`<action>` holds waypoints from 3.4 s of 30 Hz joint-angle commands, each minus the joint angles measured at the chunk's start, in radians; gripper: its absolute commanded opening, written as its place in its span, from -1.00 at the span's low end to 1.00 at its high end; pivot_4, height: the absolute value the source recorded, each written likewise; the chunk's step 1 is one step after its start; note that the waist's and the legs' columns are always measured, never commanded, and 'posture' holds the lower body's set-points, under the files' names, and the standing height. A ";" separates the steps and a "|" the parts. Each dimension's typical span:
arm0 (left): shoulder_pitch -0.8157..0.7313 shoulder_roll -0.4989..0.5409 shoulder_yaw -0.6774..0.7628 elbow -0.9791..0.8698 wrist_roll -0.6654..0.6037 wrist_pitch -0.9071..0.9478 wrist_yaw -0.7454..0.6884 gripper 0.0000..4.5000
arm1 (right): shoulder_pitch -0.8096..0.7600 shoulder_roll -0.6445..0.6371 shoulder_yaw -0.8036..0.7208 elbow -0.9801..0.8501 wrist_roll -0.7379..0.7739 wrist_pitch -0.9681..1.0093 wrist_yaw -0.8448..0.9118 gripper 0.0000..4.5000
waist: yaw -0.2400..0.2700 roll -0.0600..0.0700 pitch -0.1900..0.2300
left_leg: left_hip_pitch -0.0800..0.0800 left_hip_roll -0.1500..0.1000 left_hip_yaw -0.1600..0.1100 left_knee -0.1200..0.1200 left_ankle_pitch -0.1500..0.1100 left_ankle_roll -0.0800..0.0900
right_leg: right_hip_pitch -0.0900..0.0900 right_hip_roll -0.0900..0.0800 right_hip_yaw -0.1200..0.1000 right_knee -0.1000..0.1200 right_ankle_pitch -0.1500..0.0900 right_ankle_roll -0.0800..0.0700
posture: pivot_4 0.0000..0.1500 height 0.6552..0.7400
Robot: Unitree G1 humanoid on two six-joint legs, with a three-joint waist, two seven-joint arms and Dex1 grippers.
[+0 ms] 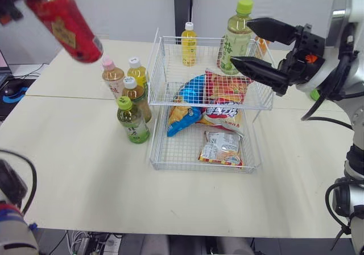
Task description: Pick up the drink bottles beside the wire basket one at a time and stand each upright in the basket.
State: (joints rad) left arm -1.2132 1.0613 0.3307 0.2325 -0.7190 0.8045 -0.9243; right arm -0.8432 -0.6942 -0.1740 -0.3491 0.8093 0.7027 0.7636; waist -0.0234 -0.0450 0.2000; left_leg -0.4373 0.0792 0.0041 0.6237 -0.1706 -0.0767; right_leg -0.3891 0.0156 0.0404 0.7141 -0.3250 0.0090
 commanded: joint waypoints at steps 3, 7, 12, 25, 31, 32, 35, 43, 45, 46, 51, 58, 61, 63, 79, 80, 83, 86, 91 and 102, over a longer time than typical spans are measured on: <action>-0.212 -0.159 -0.123 0.096 0.070 -0.107 -0.015 -0.39 | -0.011 0.003 -0.019 -0.038 -0.016 -0.026 -0.040 1.00 | 0.000 0.000 0.000 | 0.000 0.000 0.001 0.000 0.000 0.000 | 0.000 0.000 0.001 0.000 0.000 0.000 | 1.00 1.00; -0.252 -0.297 -0.161 0.148 0.115 -0.151 0.014 -0.39 | -0.001 0.001 -0.017 -0.048 -0.026 -0.026 -0.057 1.00 | -0.004 0.001 0.000 | 0.000 0.000 0.001 0.000 0.000 0.000 | 0.000 0.000 0.001 0.001 0.001 -0.001 | 1.00 1.00; -0.242 -0.464 -0.225 0.190 0.195 -0.219 0.069 -0.39 | 0.019 -0.010 -0.027 -0.069 -0.031 -0.020 -0.072 1.00 | -0.010 0.002 0.001 | -0.002 0.000 0.002 0.000 0.000 0.000 | -0.002 0.000 0.003 0.001 0.001 -0.002 | 1.00 1.00; -0.273 -0.653 -0.275 0.435 0.344 -0.408 0.052 -0.39 | 0.077 -0.019 -0.046 -0.135 -0.020 -0.007 -0.118 1.00 | -0.006 0.004 0.002 | -0.016 -0.001 0.003 0.003 0.000 0.000 | -0.016 0.000 0.003 0.003 0.001 -0.002 | 1.00 1.00; -0.315 -0.708 -0.266 0.557 0.375 -0.489 0.039 -0.39 | 0.085 -0.022 -0.051 -0.139 -0.023 -0.010 -0.128 1.00 | -0.005 0.004 0.002 | -0.016 -0.001 0.002 0.003 0.000 0.000 | -0.016 0.000 0.003 0.003 0.001 -0.001 | 1.00 1.00; -0.322 -0.715 -0.267 0.578 0.381 -0.502 0.037 -0.39 | 0.086 -0.021 -0.051 -0.139 -0.024 -0.010 -0.129 1.00 | -0.006 0.004 0.002 | -0.016 -0.001 0.002 0.003 0.000 0.000 | -0.016 0.000 0.003 0.003 0.001 -0.001 | 1.00 1.00; -0.337 -0.730 -0.263 0.625 0.393 -0.528 0.029 -0.39 | 0.088 -0.021 -0.052 -0.140 -0.027 -0.010 -0.134 1.00 | -0.007 0.004 0.002 | -0.016 -0.001 0.002 0.003 0.000 0.000 | -0.016 0.000 0.003 0.003 0.001 -0.001 | 1.00 1.00; -0.334 -0.752 -0.253 0.641 0.396 -0.563 -0.015 0.31 | 0.092 -0.028 -0.061 -0.144 -0.021 -0.009 -0.138 1.00 | -0.007 0.004 0.002 | -0.016 -0.001 0.002 0.003 0.000 0.000 | -0.016 0.000 0.003 0.003 0.001 -0.001 | 1.00 1.00; -0.332 -0.744 -0.247 0.638 0.396 -0.562 -0.012 0.59 | 0.094 -0.031 -0.062 -0.144 -0.020 -0.008 -0.134 1.00 | -0.007 0.004 0.002 | -0.016 -0.001 0.002 0.003 0.000 0.000 | -0.016 0.000 0.003 0.004 0.001 -0.001 | 1.00 1.00; -0.329 -0.738 -0.244 0.631 0.396 -0.559 -0.008 0.73 | 0.094 -0.032 -0.062 -0.144 -0.019 -0.008 -0.131 1.00 | -0.007 0.004 0.002 | -0.016 -0.001 0.002 0.003 0.000 0.000 | -0.016 0.000 0.003 0.004 0.001 -0.001 | 1.00 1.00; -0.301 -0.675 -0.214 0.556 0.383 -0.517 -0.003 0.99 | 0.089 -0.035 -0.062 -0.135 -0.018 -0.011 -0.120 1.00 | -0.011 0.004 0.002 | -0.015 -0.001 0.002 0.003 0.000 0.000 | -0.016 0.000 0.003 0.004 0.001 -0.002 | 1.00 1.00; -0.228 -0.504 -0.139 0.310 0.310 -0.359 -0.023 0.99 | 0.072 -0.033 -0.047 -0.107 -0.028 -0.015 -0.101 1.00 | -0.011 0.004 0.002 | -0.015 -0.001 0.002 0.003 0.001 0.000 | -0.016 0.000 0.003 0.005 0.001 -0.002 | 1.00 1.00; -0.195 -0.413 -0.113 0.215 0.271 -0.279 -0.049 0.99 | 0.067 -0.039 -0.045 -0.097 -0.030 -0.014 -0.093 1.00 | -0.011 0.005 0.002 | -0.015 0.000 0.002 0.004 0.001 0.000 | -0.016 0.000 0.003 0.005 0.001 -0.002 | 1.00 1.00; -0.165 -0.337 -0.080 0.169 0.249 -0.225 -0.053 0.99 | 0.065 -0.045 -0.050 -0.091 -0.030 -0.013 -0.090 1.00 | -0.009 0.005 0.002 | -0.015 0.000 0.001 0.004 0.001 0.000 | -0.016 0.000 0.002 0.005 0.001 -0.002 | 1.00 1.00; 0.756 -0.107 0.364 -0.046 0.243 -0.242 0.085 0.99 | 0.038 -0.081 -0.041 -0.060 0.021 0.003 -0.005 1.00 | -0.006 0.006 -0.001 | -0.013 0.001 0.001 0.006 0.001 0.000 | -0.015 -0.001 0.001 0.009 0.001 -0.002 | 1.00 1.00; 0.809 -0.128 0.382 -0.084 0.231 -0.235 0.095 0.99 | 0.025 -0.075 -0.022 -0.054 0.024 0.002 0.012 1.00 | -0.007 0.006 -0.001 | -0.013 0.001 0.001 0.006 0.001 0.000 | -0.015 -0.001 0.002 0.009 0.001 -0.002 | 1.00 1.00; 0.933 -0.182 0.433 -0.187 0.198 -0.211 0.131 0.99 | -0.004 -0.059 0.023 -0.038 0.056 0.015 0.073 1.00 | -0.007 0.005 -0.002 | -0.013 0.001 0.000 0.006 0.000 0.000 | -0.015 -0.002 0.002 0.009 0.001 -0.002 | 1.00 1.00; 1.033 -0.243 0.484 -0.290 0.155 -0.182 0.177 0.99 | -0.042 -0.041 0.069 -0.004 0.076 0.029 0.139 1.00 | -0.009 0.005 -0.002 | -0.013 0.002 0.000 0.006 0.000 0.000 | -0.015 -0.002 0.002 0.009 0.001 -0.002 | 1.00 1.00; 1.144 -0.327 0.527 -0.443 0.082 -0.151 0.241 0.99 | -0.076 -0.017 0.103 0.048 0.059 0.018 0.191 1.00 | -0.008 0.005 -0.002 | -0.013 0.001 0.000 0.006 0.000 0.000 | -0.015 -0.001 0.002 0.009 0.001 -0.002 | 1.00 1.00; 0.901 -0.369 0.302 -0.359 0.136 -0.228 0.423 0.99 | -0.063 0.023 0.109 0.044 0.002 -0.009 0.172 1.00 | 0.001 0.004 -0.002 | -0.012 0.000 -0.002 0.006 0.001 0.000 | -0.013 -0.001 0.001 0.009 0.002 -0.001 | 1.00 1.00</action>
State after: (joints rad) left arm -0.2619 0.6983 0.6789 -0.1577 -0.6107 0.6184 -0.5298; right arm -0.8939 -0.6651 -0.0442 -0.2737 0.8192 0.7119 0.9531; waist -0.0222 -0.0406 0.1979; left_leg -0.4497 0.0795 0.0025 0.6301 -0.1701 -0.0765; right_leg -0.4022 0.0152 0.0411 0.7232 -0.3231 0.0080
